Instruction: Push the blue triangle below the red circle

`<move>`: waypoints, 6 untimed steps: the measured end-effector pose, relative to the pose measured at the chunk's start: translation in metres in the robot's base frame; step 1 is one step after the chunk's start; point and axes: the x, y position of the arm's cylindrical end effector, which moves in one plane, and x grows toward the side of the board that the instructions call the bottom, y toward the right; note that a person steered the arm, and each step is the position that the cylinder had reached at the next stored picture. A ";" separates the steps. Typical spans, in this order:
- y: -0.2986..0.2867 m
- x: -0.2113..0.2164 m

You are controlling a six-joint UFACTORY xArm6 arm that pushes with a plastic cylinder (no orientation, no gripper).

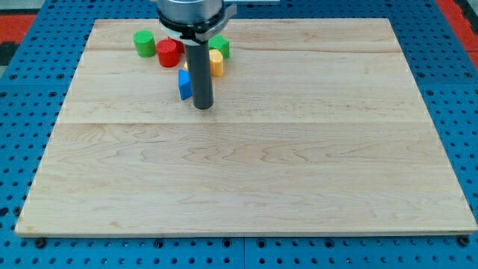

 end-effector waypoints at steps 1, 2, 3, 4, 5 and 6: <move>-0.029 -0.028; -0.064 -0.041; -0.079 -0.046; -0.127 -0.068; -0.104 -0.089; -0.068 -0.107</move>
